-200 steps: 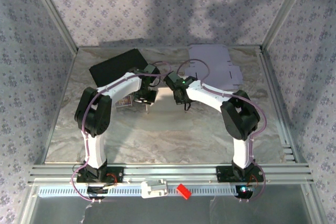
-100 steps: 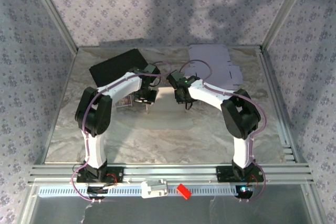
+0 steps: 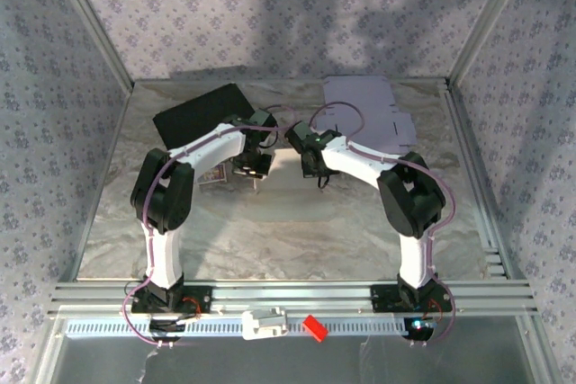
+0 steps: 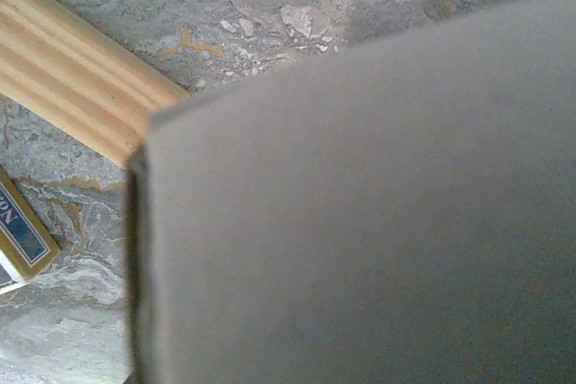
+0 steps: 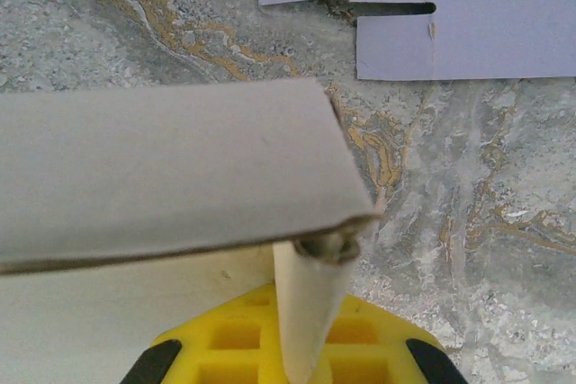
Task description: Fold the paper box
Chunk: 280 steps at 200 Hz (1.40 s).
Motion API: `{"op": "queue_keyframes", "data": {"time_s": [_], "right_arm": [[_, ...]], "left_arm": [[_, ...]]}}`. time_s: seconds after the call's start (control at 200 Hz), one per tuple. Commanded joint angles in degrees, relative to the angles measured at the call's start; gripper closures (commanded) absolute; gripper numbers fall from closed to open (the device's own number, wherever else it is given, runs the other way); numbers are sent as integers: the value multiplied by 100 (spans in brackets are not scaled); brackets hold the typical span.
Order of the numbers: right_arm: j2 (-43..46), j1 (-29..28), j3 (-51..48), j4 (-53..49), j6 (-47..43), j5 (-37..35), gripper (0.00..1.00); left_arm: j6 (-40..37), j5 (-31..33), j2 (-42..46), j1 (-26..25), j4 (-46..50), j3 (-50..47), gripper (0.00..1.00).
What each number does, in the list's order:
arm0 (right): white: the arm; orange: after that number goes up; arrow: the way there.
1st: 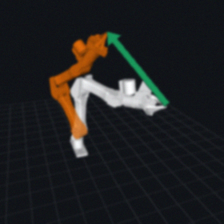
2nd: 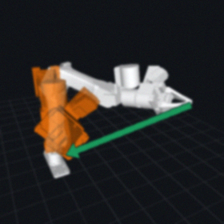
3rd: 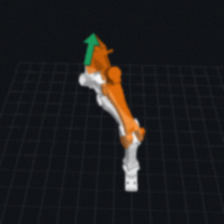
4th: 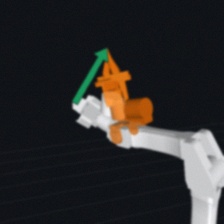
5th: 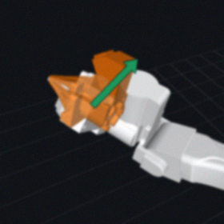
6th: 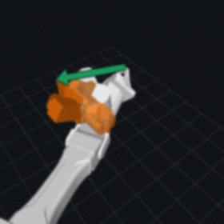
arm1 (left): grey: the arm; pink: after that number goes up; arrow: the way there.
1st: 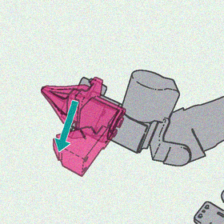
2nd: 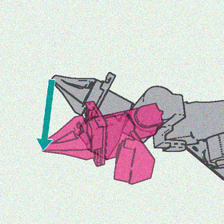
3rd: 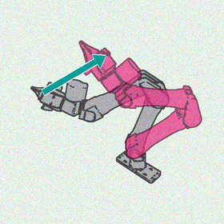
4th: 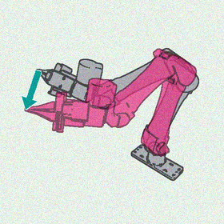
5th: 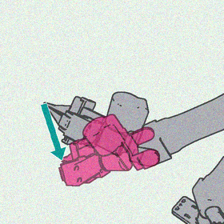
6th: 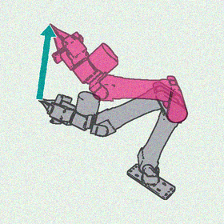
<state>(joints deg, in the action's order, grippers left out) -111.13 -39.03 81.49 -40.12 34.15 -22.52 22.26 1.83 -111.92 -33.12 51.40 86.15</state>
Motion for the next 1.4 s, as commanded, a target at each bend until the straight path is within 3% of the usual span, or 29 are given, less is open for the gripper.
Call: {"op": "queue_keyframes", "data": {"time_s": [0.0, 0.095, 0.245, 0.41, 0.715, 0.85, 1.014, 1.394], "right_arm": [[-124, -9, 174, -460, 79, -316, 100], [-120, -24, 198, -435, -31, -251, 100], [-90, -16, 161, -377, -169, -131, 100], [-98, 21, 122, -353, -255, -33, 100], [-5, 10, 34, -241, -330, 55, 100], [48, -7, -33, -185, -330, 53, 100], [107, -15, -84, -190, -289, -24, 100], [153, -147, -326, -326, 372, -18, 100]], "left_arm": [[105, 88, -233, -10, 164, 86, 100], [168, 113, -226, -1, 93, 15, 100], [225, 50, -78, 28, -279, -185, 84], [178, 42, -44, 63, -531, -245, 76], [186, 35, 184, 172, -1105, -503, 74], [182, -51, 173, 219, -1221, -520, 80], [366, 74, 224, 194, -1220, -576, 100], [2261, 1941, 241, -849, -234, -505, 100]]}}
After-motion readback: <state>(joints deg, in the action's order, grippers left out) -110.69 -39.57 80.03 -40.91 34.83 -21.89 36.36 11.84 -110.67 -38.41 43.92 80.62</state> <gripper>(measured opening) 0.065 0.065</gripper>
